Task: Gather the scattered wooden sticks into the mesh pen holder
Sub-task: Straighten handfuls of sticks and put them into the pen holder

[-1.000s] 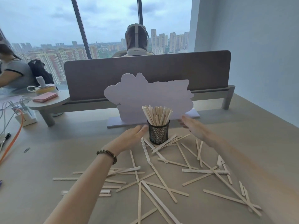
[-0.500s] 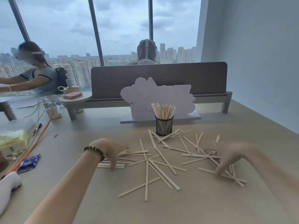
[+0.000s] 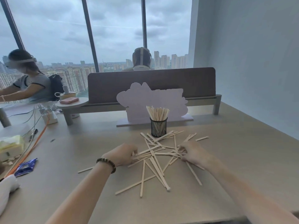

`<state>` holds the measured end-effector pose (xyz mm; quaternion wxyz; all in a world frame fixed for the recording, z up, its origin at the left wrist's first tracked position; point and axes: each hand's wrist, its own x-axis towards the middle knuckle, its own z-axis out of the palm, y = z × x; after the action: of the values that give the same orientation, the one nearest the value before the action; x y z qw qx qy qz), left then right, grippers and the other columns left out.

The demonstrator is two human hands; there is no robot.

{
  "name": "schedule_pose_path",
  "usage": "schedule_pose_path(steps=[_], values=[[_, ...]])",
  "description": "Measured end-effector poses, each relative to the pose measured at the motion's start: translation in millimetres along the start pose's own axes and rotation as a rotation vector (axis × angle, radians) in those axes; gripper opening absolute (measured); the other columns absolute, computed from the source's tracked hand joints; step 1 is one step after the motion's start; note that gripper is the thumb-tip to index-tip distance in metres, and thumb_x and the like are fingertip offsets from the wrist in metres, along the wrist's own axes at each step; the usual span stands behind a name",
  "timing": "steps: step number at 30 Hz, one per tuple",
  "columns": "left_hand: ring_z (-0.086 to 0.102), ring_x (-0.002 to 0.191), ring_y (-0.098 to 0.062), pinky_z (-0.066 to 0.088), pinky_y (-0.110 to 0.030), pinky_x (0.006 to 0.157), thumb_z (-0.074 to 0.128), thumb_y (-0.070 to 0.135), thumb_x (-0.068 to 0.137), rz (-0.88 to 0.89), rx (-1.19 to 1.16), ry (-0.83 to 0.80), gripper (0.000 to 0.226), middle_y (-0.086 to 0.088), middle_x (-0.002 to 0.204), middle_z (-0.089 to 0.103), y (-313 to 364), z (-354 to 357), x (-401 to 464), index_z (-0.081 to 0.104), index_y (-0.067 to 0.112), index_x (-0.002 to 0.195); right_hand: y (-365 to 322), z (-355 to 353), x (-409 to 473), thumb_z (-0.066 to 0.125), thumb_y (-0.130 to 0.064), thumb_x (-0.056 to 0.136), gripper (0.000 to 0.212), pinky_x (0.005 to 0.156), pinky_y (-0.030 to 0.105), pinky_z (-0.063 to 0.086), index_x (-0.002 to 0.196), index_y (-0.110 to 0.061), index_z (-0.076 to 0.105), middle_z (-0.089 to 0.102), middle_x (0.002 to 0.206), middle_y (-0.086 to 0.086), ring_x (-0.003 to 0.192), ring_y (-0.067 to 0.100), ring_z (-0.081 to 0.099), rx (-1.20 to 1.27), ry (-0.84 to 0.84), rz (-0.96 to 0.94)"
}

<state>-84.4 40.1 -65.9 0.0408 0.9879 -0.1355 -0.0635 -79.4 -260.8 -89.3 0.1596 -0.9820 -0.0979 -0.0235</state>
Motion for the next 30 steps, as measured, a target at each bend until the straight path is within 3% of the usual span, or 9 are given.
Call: schedule_pose_path(steps=[4, 8, 11, 15, 17, 22, 24, 27, 30], values=[[0.051, 0.120, -0.026, 0.042, -0.035, 0.100, 0.052, 0.044, 0.094, 0.020, 0.031, -0.033, 0.045, -0.008, 0.130, 0.055, 12.7, 0.6, 8.4, 0.055, 0.016, 0.129, -4.6, -8.6, 11.4, 0.081, -0.026, 0.071, 0.048, 0.085, 0.021, 0.038, 0.116, -0.016, 0.069, 0.066, 0.118, 0.008, 0.112, 0.024, 0.060, -0.002, 0.025, -0.101], [0.035, 0.133, -0.026, 0.035, -0.045, 0.110, 0.055, 0.082, 0.068, 0.007, 0.058, -0.232, 0.097, -0.007, 0.139, 0.041, 17.6, -5.8, 4.1, 0.039, 0.022, 0.143, 17.0, -33.2, 16.9, 0.079, -0.048, 0.073, 0.075, 0.109, 0.024, 0.029, 0.138, -0.022, 0.052, 0.046, 0.147, 0.003, 0.136, 0.019, 0.041, -0.020, -0.078, -0.171], [0.034, 0.135, -0.025, 0.035, -0.043, 0.111, 0.072, 0.071, 0.064, 0.043, 0.104, -0.258, 0.104, -0.004, 0.142, 0.037, 16.6, -7.3, 7.1, 0.030, 0.027, 0.148, 30.5, -40.4, 27.9, 0.071, -0.061, 0.076, 0.097, 0.121, 0.037, 0.010, 0.154, -0.028, 0.024, 0.014, 0.165, 0.003, 0.152, 0.024, 0.009, -0.160, -0.253, -0.120], [0.045, 0.125, -0.023, 0.038, -0.032, 0.102, 0.076, 0.046, 0.077, 0.058, -0.003, -0.175, 0.073, -0.003, 0.135, 0.048, 5.8, -11.0, 21.0, 0.044, 0.023, 0.139, 38.3, -30.9, 53.2, 0.062, -0.078, 0.065, 0.112, 0.122, 0.051, 0.005, 0.155, -0.033, 0.011, 0.000, 0.166, 0.003, 0.153, 0.028, -0.004, -0.241, -0.320, -0.072], [0.050, 0.121, -0.021, 0.038, -0.027, 0.097, 0.073, 0.034, 0.082, 0.061, -0.019, -0.157, 0.062, -0.003, 0.133, 0.052, 0.8, -13.8, 25.9, 0.048, 0.020, 0.137, 39.9, -28.6, 64.1, 0.057, -0.082, 0.061, 0.116, 0.122, 0.049, 0.007, 0.155, -0.033, 0.013, 0.004, 0.166, 0.001, 0.153, 0.028, 0.000, -0.255, -0.348, -0.083], [0.055, 0.114, -0.020, 0.040, -0.023, 0.086, 0.058, 0.017, 0.089, 0.036, -0.028, -0.123, 0.045, -0.002, 0.126, 0.059, -7.4, -14.8, 33.1, 0.052, 0.020, 0.134, 36.5, -30.2, 73.2, 0.059, -0.067, 0.082, 0.078, 0.111, 0.032, 0.032, 0.143, -0.020, 0.044, 0.043, 0.150, 0.002, 0.138, 0.022, 0.039, -0.219, -0.352, -0.171], [0.057, 0.112, -0.021, 0.041, -0.025, 0.086, 0.057, 0.028, 0.090, 0.034, -0.029, -0.112, 0.043, -0.003, 0.123, 0.061, -8.5, -14.6, 34.9, 0.053, 0.018, 0.132, 32.6, -31.6, 70.8, 0.051, -0.071, 0.083, 0.075, 0.107, 0.035, 0.036, 0.139, -0.021, 0.048, 0.049, 0.144, 0.005, 0.131, 0.024, 0.045, -0.247, -0.364, -0.152], [0.055, 0.106, -0.021, 0.046, -0.032, 0.092, 0.066, 0.062, 0.076, 0.023, 0.003, -0.177, 0.070, -0.002, 0.120, 0.057, -6.3, -12.9, 35.1, 0.054, 0.016, 0.127, 28.2, -35.5, 60.5, 0.041, -0.086, 0.073, 0.086, 0.102, 0.039, 0.040, 0.134, -0.025, 0.052, 0.053, 0.134, 0.005, 0.123, 0.025, 0.048, -0.258, -0.423, -0.108], [0.053, 0.112, -0.025, 0.045, -0.036, 0.097, 0.077, 0.064, 0.063, 0.043, 0.109, -0.218, 0.082, -0.004, 0.122, 0.051, -0.6, -9.8, 32.4, 0.053, 0.014, 0.124, 23.2, -32.1, 46.9, 0.049, -0.093, 0.056, 0.097, 0.096, 0.039, 0.044, 0.124, -0.024, 0.053, 0.050, 0.123, 0.004, 0.109, 0.024, 0.047, -0.311, -0.445, -0.098]])
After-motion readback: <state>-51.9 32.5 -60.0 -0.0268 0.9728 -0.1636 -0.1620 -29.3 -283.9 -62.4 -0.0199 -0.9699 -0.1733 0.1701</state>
